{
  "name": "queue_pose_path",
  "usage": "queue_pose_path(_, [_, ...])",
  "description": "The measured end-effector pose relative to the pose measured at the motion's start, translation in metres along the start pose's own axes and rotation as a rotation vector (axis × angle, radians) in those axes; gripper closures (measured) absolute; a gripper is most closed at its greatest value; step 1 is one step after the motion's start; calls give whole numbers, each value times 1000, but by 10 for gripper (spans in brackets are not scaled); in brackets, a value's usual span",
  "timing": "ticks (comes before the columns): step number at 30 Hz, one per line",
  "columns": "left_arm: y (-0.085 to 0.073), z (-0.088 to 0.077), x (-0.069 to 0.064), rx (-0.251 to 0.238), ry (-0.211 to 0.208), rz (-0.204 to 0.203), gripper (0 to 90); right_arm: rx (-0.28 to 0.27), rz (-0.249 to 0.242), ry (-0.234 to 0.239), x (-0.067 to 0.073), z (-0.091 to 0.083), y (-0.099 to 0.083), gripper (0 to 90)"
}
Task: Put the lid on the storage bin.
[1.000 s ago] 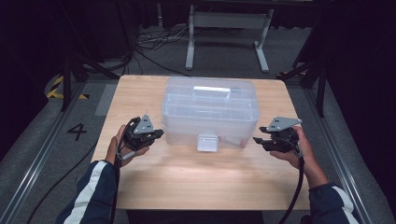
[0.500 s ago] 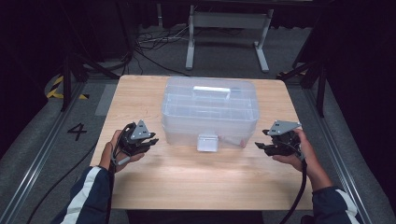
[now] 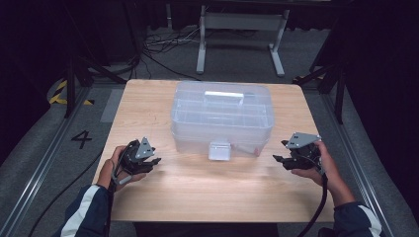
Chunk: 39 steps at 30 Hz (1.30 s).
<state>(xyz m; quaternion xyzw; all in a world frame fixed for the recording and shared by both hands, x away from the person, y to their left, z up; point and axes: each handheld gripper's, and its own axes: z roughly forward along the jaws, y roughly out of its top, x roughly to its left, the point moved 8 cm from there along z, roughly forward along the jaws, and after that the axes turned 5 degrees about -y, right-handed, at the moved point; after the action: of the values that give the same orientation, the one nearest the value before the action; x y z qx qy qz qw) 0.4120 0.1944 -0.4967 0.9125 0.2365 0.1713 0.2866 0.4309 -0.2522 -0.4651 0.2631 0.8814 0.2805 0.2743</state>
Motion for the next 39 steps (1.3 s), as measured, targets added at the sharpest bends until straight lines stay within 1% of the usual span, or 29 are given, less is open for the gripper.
queue_pose_path(2, [-4,0,-1,-1,-2,-5,531,-7,11,-13,-1,-1,-3,395])
queue_pose_path(7, [-15,-2,-2,-2,-4,-34,456,-20,28,-18,-3,-4,-15,367])
queue_pose_path(8, [-17,-3,-2,0,-1,-36,438,-16,35,-18,-3,-4,-18,363])
queue_pose_path(9, [-19,-4,-1,1,10,-38,427,-14,37,-24,-4,-5,-21,356])
queue_pose_path(10, [-22,-4,0,2,11,-49,409,-11,41,-30,-5,-5,-25,353])
queue_pose_path(12, [-25,-5,0,2,16,-53,369,-18,58,-31,-6,-6,-32,342])
queue_pose_path(14, [-31,-6,1,10,27,-68,330,-14,69,-39,-8,-7,-40,336])
queue_pose_path(15, [-33,-6,1,11,27,-70,310,-11,82,-35,-8,-7,-44,331])
queue_pose_path(17, [-39,-8,0,17,25,-80,280,-2,93,-53,-10,-7,-53,305])
queue_pose_path(19, [-44,-8,-1,21,21,-89,251,2,114,-52,-10,-8,-64,287])
queue_pose_path(20, [-44,-8,-1,21,21,-89,243,2,114,-52,-10,-8,-64,287])
queue_pose_path(22, [-49,-9,-2,17,11,-103,235,5,154,-46,-10,-9,-77,272])
queue_pose_path(23, [-51,-9,-3,15,2,-108,224,7,169,-52,-11,-9,-82,258])
queue_pose_path(24, [-52,-10,-3,10,-2,-113,216,6,186,-56,-11,-9,-87,246])
queue_pose_path(26, [-55,-10,-4,1,-8,-125,210,10,219,-50,-11,-10,-95,245])
queue_pose_path(27, [-57,-10,-6,-1,-16,-135,206,9,229,-57,-11,-10,-99,242])
queue_pose_path(28, [-59,-10,-6,3,-15,-136,191,5,249,-60,-11,-11,-102,239])
queue_pose_path(30, [-63,-9,-7,7,-3,-144,185,4,271,-50,-9,-12,-107,234])
queue_pose_path(31, [-65,-9,-8,7,-4,-147,183,1,283,-51,-9,-11,-110,230])
queue_pose_path(33, [-68,-8,-10,-5,-15,-176,181,4,306,-54,-9,-11,-115,223])
queue_pose_path(35, [-71,-8,-10,-26,-30,-204,179,-5,333,-45,-7,-10,-119,222])
queue_pose_path(39, [-75,-6,-8,-69,-53,-262,164,-7,358,-44,-6,-7,-125,217])
